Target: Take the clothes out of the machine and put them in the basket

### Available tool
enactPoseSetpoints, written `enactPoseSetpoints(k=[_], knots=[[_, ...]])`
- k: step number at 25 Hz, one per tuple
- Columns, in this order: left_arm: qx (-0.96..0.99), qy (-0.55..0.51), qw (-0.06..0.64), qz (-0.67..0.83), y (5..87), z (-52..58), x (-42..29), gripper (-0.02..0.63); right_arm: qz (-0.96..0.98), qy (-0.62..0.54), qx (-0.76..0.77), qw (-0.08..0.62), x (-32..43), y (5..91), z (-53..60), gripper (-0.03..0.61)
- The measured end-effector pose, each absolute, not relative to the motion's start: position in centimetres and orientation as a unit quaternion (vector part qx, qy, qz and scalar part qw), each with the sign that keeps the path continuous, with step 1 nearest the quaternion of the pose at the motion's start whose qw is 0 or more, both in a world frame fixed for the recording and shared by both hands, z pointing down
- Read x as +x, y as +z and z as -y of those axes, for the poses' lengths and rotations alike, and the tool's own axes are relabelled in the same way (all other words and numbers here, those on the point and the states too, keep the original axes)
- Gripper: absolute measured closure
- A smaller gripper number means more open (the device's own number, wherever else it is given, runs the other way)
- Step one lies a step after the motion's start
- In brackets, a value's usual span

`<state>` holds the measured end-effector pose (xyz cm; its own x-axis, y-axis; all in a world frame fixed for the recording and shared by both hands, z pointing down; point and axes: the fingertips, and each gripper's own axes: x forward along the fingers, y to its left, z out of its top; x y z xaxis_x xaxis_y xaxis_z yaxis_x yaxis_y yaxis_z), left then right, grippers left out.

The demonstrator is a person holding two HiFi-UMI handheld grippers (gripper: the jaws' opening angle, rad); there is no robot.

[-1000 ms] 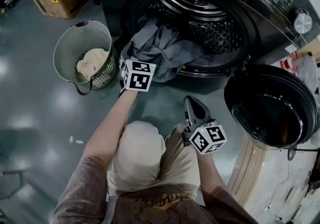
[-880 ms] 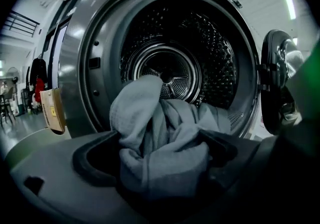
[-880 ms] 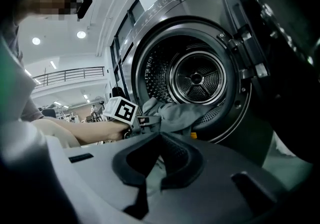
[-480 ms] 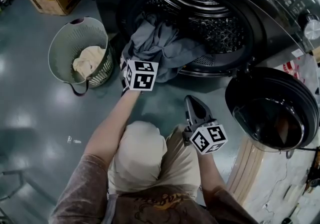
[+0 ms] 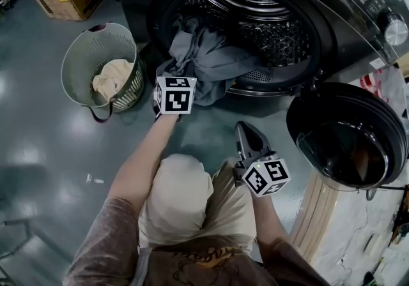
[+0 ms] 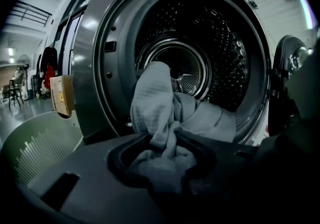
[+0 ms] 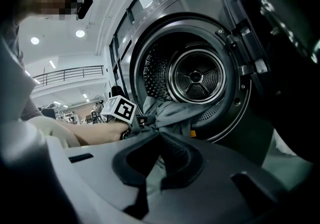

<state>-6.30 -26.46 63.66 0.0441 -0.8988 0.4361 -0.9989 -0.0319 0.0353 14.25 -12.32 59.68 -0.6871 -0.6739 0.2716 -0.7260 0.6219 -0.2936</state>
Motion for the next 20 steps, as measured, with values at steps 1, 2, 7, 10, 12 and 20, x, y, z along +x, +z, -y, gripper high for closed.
enactPoseSetpoints(k=[1, 2, 7, 10, 12, 20], knots=[[0.706, 0.147, 0.17, 0.672, 63.6, 26.3, -6.2, 0.489, 0.898, 0.192, 0.39, 0.066, 14.3, 59.6, 12.3, 0.581], [0.709, 0.147, 0.173, 0.668, 63.6, 26.2, -6.1, 0.499, 0.899, 0.19, 0.39, 0.065, 14.3, 59.4, 12.3, 0.581], [0.727, 0.132, 0.175, 0.651, 62.6, 25.9, -5.7, 0.515, 0.9, 0.186, 0.39, 0.059, 14.4, 58.7, 12.0, 0.581], [0.735, 0.117, 0.158, 0.648, 60.8, 25.4, -5.3, 0.518, 0.901, 0.183, 0.39, 0.055, 14.5, 58.2, 11.6, 0.581], [0.741, 0.105, 0.147, 0.647, 59.3, 24.8, -5.0, 0.518, 0.902, 0.181, 0.389, 0.052, 14.5, 57.8, 11.3, 0.581], [0.757, 0.056, 0.098, 0.644, 51.7, 21.2, -4.8, 0.52, 0.906, 0.17, 0.386, 0.038, 14.4, 56.3, 10.1, 0.581]])
